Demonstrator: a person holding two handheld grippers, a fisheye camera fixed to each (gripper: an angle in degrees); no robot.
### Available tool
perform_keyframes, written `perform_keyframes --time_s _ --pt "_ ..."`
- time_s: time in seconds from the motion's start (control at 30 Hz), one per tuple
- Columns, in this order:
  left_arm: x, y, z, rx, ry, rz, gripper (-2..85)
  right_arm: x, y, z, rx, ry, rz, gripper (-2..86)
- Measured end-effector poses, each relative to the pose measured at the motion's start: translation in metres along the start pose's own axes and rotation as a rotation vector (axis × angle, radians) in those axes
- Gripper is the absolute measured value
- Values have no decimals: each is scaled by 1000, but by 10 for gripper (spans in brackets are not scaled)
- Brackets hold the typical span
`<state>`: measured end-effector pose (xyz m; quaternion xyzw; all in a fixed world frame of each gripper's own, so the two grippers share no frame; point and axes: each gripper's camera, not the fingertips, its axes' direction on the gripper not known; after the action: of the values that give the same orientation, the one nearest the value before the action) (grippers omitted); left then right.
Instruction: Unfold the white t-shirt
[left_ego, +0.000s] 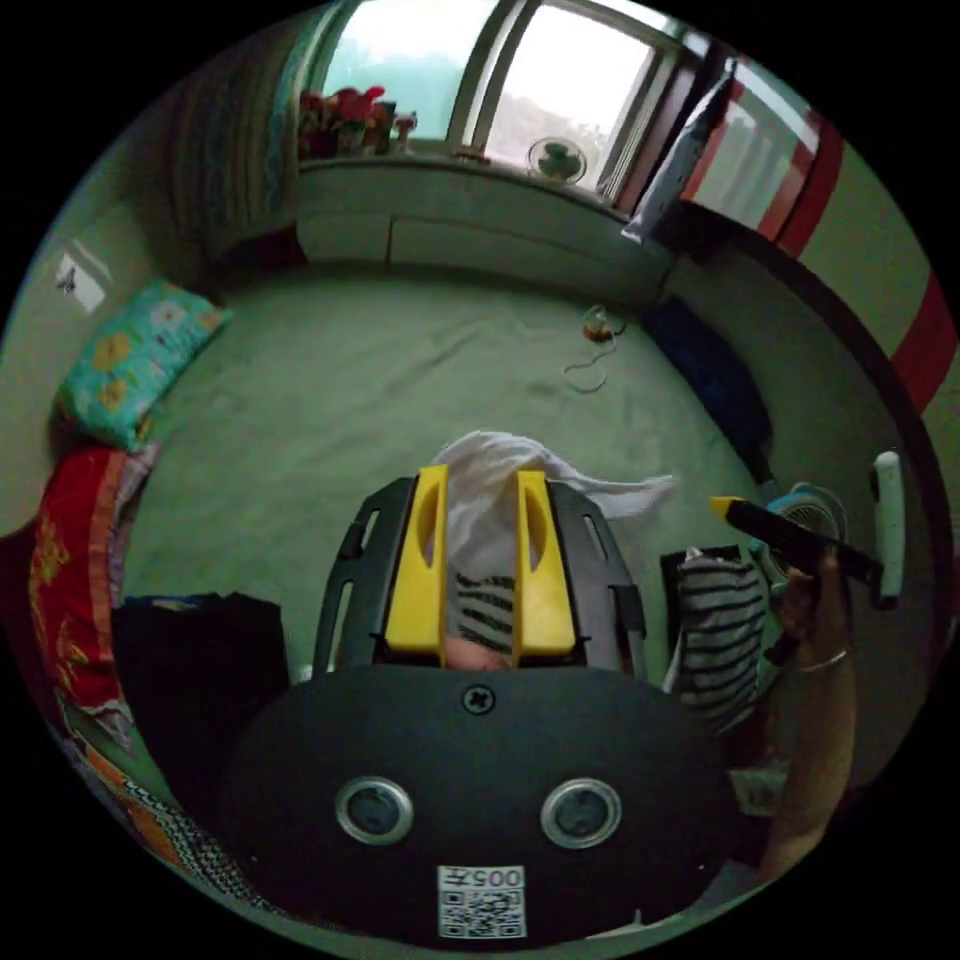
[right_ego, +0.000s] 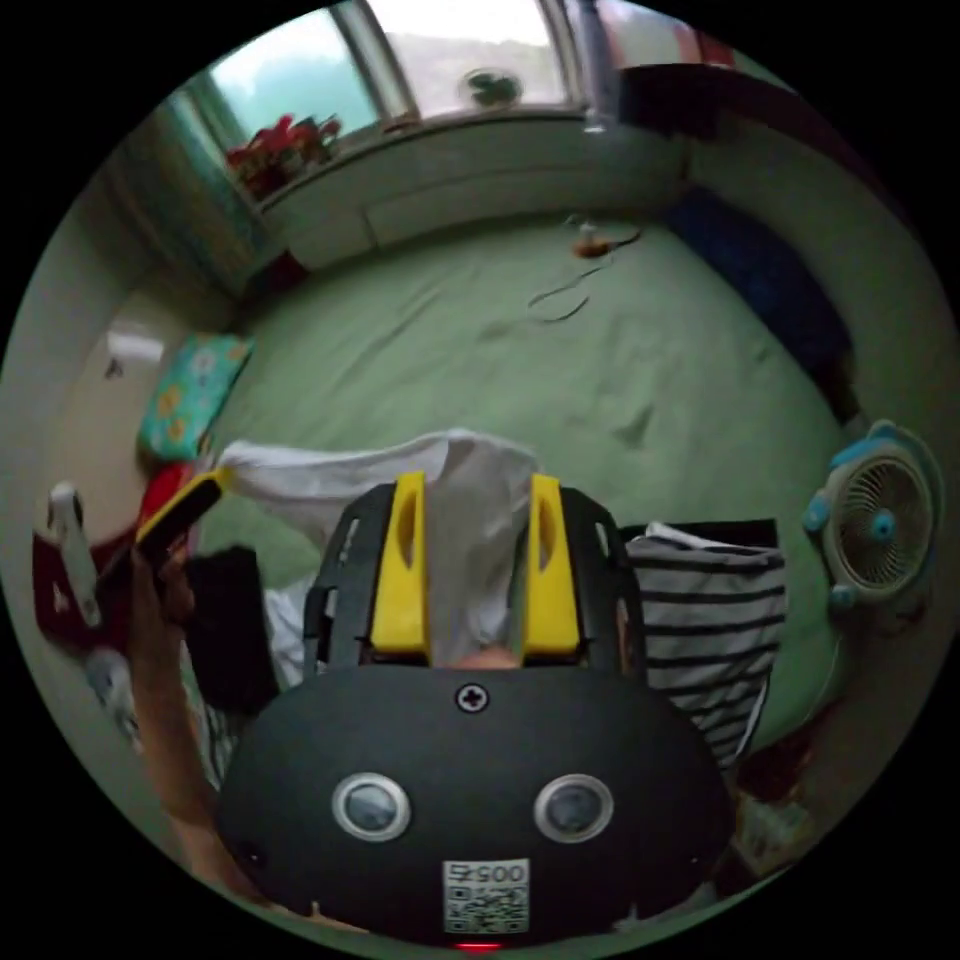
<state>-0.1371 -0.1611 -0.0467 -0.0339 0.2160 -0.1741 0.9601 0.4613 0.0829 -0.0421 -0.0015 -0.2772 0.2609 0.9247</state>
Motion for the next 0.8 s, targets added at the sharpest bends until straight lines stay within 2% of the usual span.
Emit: perform_keyframes --time_s 0.07,0.23,0.47,0.6,0.67,0.73,0.8 --pt "-27 24 8 -47 24 9 109 -5 53 24 -26 -62 -150 108" --pt "-82 94 18 -223 -72 113 126 -22 208 42 -142 -222 -451 137" --pt "-117 136 41 -357 -148 93 143 -65 376 50 -217 -149 -635 142" --pt "-120 150 47 -346 -234 71 137 -88 408 66 -256 -66 -693 123" --pt "-120 157 42 -331 -259 73 120 -99 418 83 -289 7 -693 66" --pt "-120 165 31 -346 -207 72 53 -104 423 83 -264 112 -683 5" --pt "-122 173 20 -363 -158 50 25 -107 426 72 -241 121 -692 -9"
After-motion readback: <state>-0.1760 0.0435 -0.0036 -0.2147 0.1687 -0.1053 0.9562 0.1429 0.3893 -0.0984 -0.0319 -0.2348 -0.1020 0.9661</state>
